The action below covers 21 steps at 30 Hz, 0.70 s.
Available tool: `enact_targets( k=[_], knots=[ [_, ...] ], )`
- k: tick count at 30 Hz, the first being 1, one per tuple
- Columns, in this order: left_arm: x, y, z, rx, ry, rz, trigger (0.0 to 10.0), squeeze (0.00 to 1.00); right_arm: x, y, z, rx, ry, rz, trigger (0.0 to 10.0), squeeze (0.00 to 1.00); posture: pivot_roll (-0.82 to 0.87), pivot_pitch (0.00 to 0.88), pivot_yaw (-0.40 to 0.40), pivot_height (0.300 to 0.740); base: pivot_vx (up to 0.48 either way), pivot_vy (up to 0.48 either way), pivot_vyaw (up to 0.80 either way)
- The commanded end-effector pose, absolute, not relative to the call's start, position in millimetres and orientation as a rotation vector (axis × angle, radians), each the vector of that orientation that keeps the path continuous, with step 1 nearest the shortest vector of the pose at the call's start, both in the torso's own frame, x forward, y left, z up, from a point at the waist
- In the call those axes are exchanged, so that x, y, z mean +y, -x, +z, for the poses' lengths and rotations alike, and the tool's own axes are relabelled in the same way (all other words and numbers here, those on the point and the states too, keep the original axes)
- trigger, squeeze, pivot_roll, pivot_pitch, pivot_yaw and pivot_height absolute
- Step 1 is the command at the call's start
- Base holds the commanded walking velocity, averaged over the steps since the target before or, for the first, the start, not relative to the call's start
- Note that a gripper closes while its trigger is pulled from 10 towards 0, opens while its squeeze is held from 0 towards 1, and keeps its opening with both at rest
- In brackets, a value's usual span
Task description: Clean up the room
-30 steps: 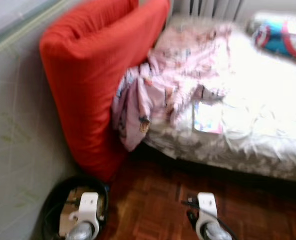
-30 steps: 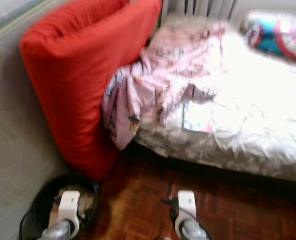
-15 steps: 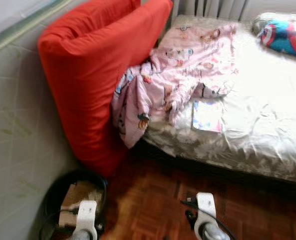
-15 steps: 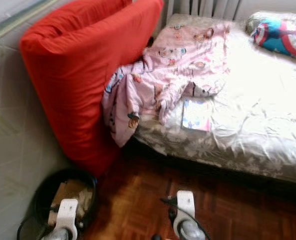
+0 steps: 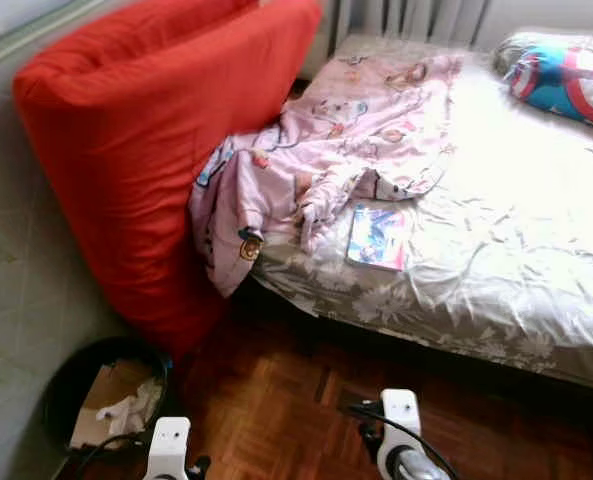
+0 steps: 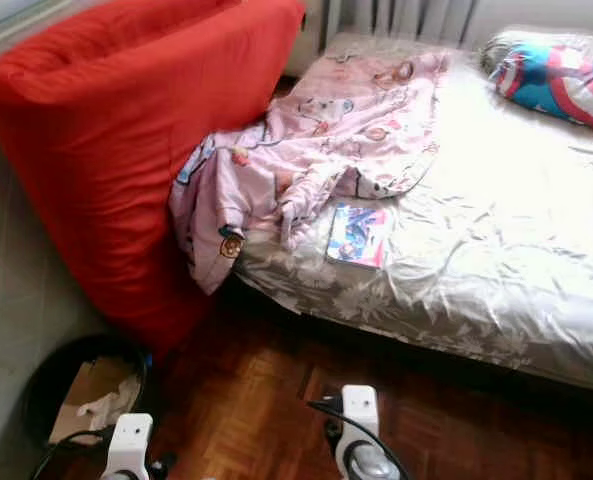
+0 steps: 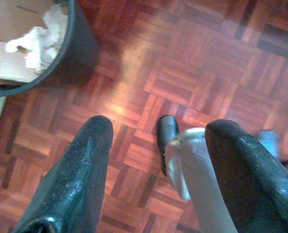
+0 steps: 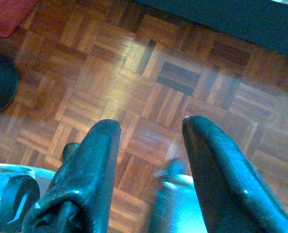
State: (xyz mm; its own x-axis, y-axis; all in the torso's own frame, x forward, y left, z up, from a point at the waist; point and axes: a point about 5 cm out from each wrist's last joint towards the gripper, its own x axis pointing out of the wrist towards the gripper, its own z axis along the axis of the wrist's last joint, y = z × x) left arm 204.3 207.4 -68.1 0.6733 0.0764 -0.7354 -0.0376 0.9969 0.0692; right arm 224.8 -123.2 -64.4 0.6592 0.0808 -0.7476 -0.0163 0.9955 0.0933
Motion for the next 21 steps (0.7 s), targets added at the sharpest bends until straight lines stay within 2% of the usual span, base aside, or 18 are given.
enact_targets(
  k=[1,17,21],
  knots=[
    [203.1,-194.1,-74.9,0.872,-0.047,0.054,10.0,0.0,-132.1,-217.5,-69.3,0.878,-0.059,0.039,10.0,0.0,0.07,0.159,0.009,0.74,0.0,-0.394,0.0],
    [201.9,-196.6,-73.8,0.869,-0.048,0.045,10.0,0.0,-132.0,-217.1,-69.4,0.877,-0.046,0.047,10.0,0.0,0.07,0.142,0.01,0.74,0.0,-0.39,0.0],
    [202.3,-196.6,-73.8,0.871,-0.051,0.045,10.0,0.0,-131.6,-217.6,-69.1,0.872,-0.05,0.047,10.0,0.0,0.07,0.143,0.012,0.74,0.0,-0.391,0.69]
  ],
)
